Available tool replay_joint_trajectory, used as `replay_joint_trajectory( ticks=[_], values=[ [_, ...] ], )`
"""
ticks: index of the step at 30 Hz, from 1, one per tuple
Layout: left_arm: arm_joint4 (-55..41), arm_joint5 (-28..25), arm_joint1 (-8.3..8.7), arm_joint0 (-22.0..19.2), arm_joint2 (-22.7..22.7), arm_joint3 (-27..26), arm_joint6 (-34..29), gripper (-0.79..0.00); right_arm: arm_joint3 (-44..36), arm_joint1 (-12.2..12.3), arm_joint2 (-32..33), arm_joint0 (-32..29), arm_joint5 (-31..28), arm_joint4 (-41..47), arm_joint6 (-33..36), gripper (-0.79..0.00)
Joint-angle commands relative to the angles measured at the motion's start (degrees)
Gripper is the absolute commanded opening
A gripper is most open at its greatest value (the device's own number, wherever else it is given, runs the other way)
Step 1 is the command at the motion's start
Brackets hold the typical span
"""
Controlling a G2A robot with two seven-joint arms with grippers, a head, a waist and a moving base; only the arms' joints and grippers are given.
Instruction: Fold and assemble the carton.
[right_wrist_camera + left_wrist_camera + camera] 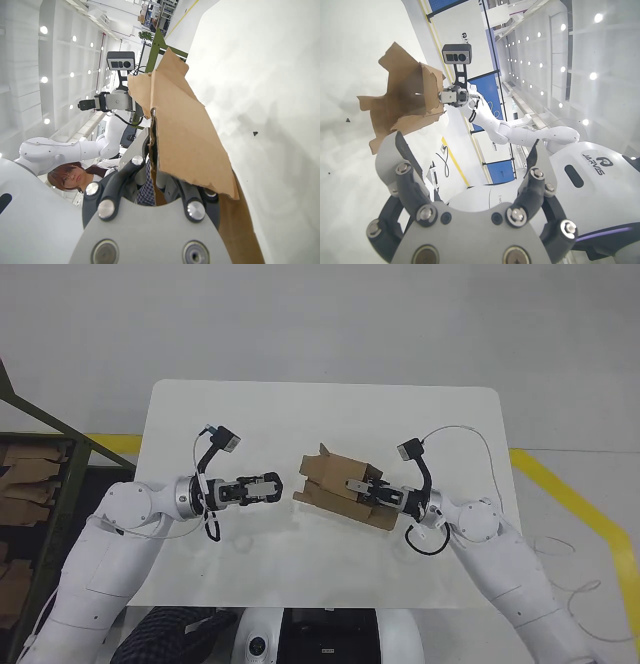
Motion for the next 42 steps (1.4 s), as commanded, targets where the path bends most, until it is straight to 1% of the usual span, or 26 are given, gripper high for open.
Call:
replay_joint_trajectory(
  ticks=[1,11,13,16,29,42],
  values=[
    [-0.2,0.3,-0.01,-0.15,0.21,0.29,-0.35,0.0,-0.01,0.0,-0.01,0.0,-0.02,-0.01,0.02,-0.785],
    [-0.2,0.3,-0.01,-0.15,0.21,0.29,-0.35,0.0,-0.01,0.0,-0.01,0.0,-0.02,-0.01,0.02,-0.785],
    [0.37,0.38,-0.07,-0.01,0.18,-0.18,1.41,0.0,-0.54,-0.07,-0.21,-0.43,0.6,0.21,-0.62,-0.785],
    [0.89,0.55,-0.15,0.15,0.12,-0.76,3.59,0.0,-1.05,-0.27,-1.31,-0.46,1.52,0.46,0.45,-0.785],
    [4.34,0.42,-0.28,0.68,1.64,-1.65,5.29,0.0,-0.4,-1.87,-6.33,2.29,0.48,3.01,3.91,-0.785],
    [0.65,3.12,-0.03,1.68,2.06,-3.07,0.13,0.0,2.52,-2.61,-6.05,3.5,-0.66,4.75,1.34,-0.785]
  ],
)
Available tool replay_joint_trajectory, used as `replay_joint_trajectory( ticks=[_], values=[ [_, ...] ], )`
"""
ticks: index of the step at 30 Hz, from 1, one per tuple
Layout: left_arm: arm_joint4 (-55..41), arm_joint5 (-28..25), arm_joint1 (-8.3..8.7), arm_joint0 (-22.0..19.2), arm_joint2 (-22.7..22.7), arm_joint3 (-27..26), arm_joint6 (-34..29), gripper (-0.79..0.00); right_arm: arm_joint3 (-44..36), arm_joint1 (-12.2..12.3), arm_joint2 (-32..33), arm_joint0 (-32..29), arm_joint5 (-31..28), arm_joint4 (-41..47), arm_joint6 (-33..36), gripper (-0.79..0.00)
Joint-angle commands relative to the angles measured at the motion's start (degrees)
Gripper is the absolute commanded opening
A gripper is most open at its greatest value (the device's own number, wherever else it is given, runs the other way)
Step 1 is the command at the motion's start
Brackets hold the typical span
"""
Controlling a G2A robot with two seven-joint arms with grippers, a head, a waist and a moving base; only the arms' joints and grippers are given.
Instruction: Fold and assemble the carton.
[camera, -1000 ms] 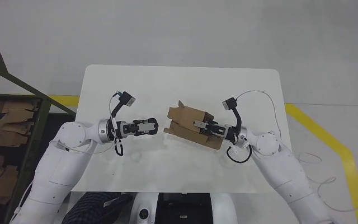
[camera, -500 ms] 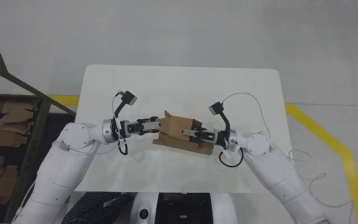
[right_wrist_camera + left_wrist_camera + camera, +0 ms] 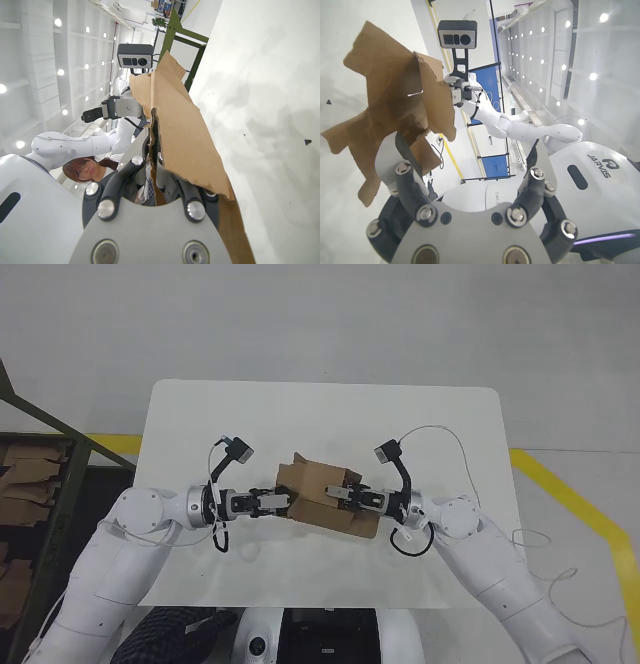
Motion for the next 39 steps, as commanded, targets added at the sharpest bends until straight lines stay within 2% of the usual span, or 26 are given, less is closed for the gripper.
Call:
replay_joint_trajectory(
  ticks=[1,19,39],
  values=[
    [-0.16,0.23,0.04,0.13,-0.04,-0.3,-0.37,0.0,0.15,-0.08,0.03,0.06,-0.01,0.08,-0.26,-0.785],
    [0.69,1.53,-0.25,-1.19,2.82,0.4,-0.14,0.0,-3.51,-1.17,-1.01,-1.23,1.95,-4.9,-8.54,-0.785],
    [-0.97,0.38,-0.27,-1.52,2.04,1.86,0.92,0.0,-4.8,-1.8,-2.23,-2.5,2.93,-2.98,-5.17,-0.785]
  ],
)
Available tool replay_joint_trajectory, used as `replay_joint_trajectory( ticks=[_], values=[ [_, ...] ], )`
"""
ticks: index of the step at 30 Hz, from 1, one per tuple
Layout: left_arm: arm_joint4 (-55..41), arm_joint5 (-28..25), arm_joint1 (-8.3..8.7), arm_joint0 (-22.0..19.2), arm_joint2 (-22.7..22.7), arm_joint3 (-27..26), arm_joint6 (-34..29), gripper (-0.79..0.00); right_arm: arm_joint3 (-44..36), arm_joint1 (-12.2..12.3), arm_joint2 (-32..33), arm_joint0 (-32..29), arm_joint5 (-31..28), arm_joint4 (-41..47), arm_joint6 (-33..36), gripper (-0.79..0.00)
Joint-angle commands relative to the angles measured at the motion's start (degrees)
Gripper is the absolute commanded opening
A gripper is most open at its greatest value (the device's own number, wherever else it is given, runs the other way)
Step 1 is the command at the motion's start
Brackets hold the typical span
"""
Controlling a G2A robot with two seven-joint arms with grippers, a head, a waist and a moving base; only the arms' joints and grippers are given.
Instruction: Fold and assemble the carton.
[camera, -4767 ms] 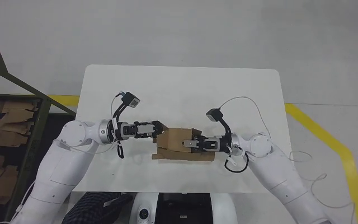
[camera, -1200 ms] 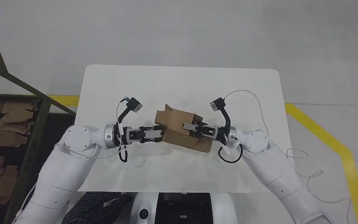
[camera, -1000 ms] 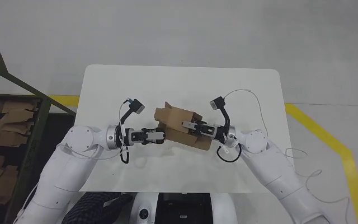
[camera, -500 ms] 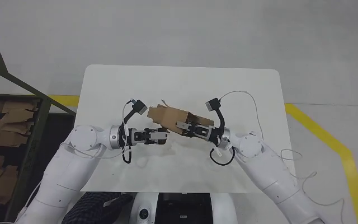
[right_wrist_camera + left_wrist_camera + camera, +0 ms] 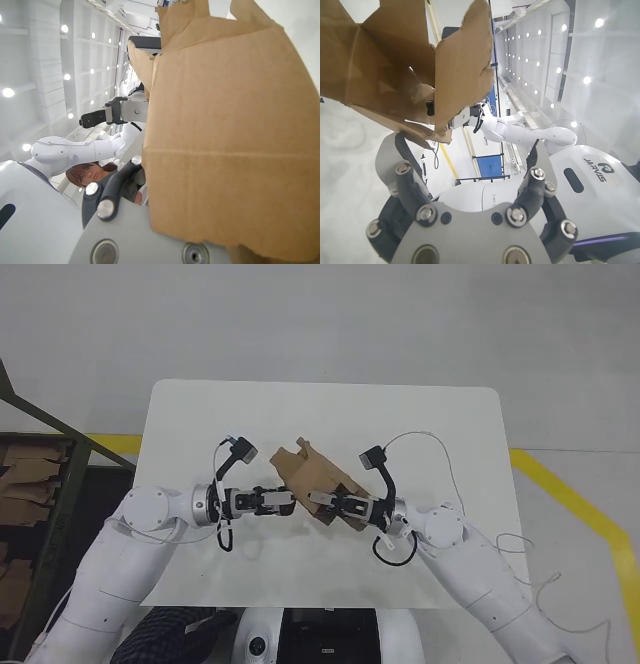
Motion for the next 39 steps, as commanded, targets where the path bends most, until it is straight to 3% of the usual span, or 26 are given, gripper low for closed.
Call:
replay_joint_trajectory(
  ticks=[1,12,27,39],
  values=[
    [-0.07,-0.02,0.04,0.18,-0.22,-0.15,-0.08,0.0,0.01,-0.04,0.02,-0.04,-0.02,-0.08,0.02,-0.785],
    [-2.29,-0.14,0.39,1.95,-2.6,0.3,-0.91,0.0,0.42,0.4,3.0,-0.32,-1.59,0.4,0.98,-0.785],
    [-7.93,-0.69,1.2,4.74,-10.35,2.88,-2.2,0.0,5.26,2.14,6.58,2.64,-4.85,10.08,24.69,-0.785],
    [-6.02,1.35,0.8,3.58,-6.28,3.42,-3.14,0.0,1.13,4.08,2.63,4.26,-2.86,7.67,26.69,-0.785]
  ],
)
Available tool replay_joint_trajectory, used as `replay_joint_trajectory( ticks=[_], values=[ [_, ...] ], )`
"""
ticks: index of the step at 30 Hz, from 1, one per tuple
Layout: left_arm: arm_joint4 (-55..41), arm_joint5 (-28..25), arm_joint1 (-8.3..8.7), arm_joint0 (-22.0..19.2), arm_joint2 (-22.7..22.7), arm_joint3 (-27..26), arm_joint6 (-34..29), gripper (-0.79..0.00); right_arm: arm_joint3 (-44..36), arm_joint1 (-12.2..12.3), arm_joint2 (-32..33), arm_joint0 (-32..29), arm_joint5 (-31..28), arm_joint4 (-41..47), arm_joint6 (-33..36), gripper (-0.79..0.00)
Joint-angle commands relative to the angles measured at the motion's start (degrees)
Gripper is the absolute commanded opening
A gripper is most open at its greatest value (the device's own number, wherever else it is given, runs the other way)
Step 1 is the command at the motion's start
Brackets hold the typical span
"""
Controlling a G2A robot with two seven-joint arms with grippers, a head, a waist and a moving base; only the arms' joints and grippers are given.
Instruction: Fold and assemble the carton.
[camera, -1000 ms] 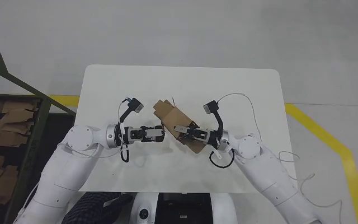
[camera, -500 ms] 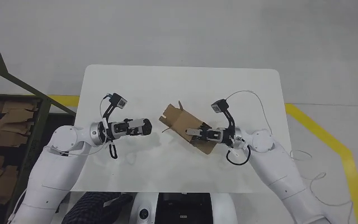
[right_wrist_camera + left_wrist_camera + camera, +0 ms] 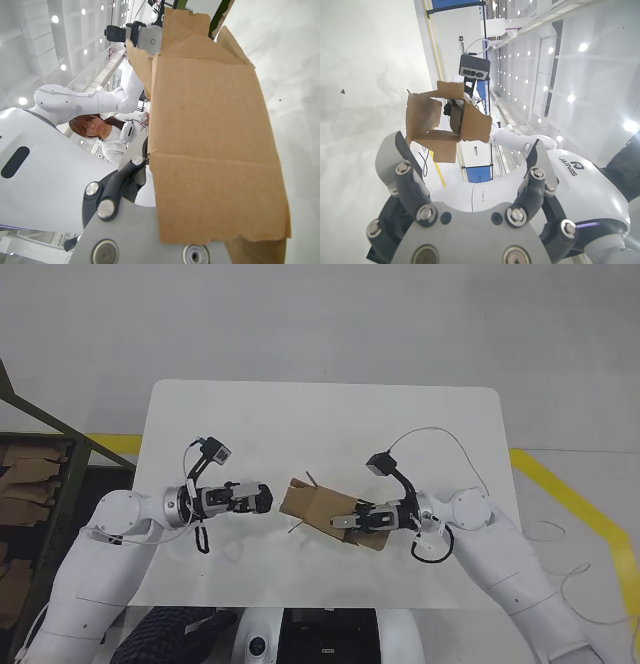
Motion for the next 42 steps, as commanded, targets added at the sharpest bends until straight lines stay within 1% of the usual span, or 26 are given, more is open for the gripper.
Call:
replay_joint_trajectory(
  ticks=[1,8,15,18,23,26,31,36,42],
  values=[
    [0.12,0.12,-0.13,-0.57,0.86,0.61,0.28,0.0,-0.36,0.31,-0.79,0.33,-0.06,0.12,-0.05,-0.785],
    [0.24,0.57,-0.45,-1.96,3.19,1.06,-0.44,0.0,-0.71,1.31,-3.08,1.6,-0.86,2.42,-0.85,-0.785],
    [0.18,0.46,-0.64,-2.74,4.19,1.22,-0.47,0.0,-1.44,2.25,-5.35,2.9,-1.43,3.92,-1.43,-0.785],
    [-0.3,-0.04,-0.63,-2.8,3.67,1.16,-0.19,0.0,-1.19,2.64,-6.08,3.49,-1.8,4.32,-1.79,-0.785],
    [-1.8,-0.64,-0.36,-2.31,0.68,2.0,0.66,0.0,-1.11,3.41,-6.87,4.09,-2.36,5.01,-2.36,-0.785],
    [-1.53,-0.5,-0.3,-2.13,0.07,2.56,1.01,0.0,-1.91,3.86,-7.47,4.24,-2.69,4.96,-2.68,-0.785],
    [-0.89,-0.06,-0.48,-2.18,1.72,2.4,0.38,0.0,-3.1,4.45,-8.64,4.48,-3.61,5.29,-3.61,-0.785],
    [-0.39,0.12,-0.76,-2.44,3.87,1.46,-0.19,0.0,-2.49,4.67,-10.02,5.16,-4.48,6.06,-4.48,-0.785],
    [-1.31,0.26,-0.94,-2.83,4.82,0.62,-0.86,0.0,-1.28,4.65,-11.74,6.29,-5.12,6.45,-5.12,-0.785]
  ],
)
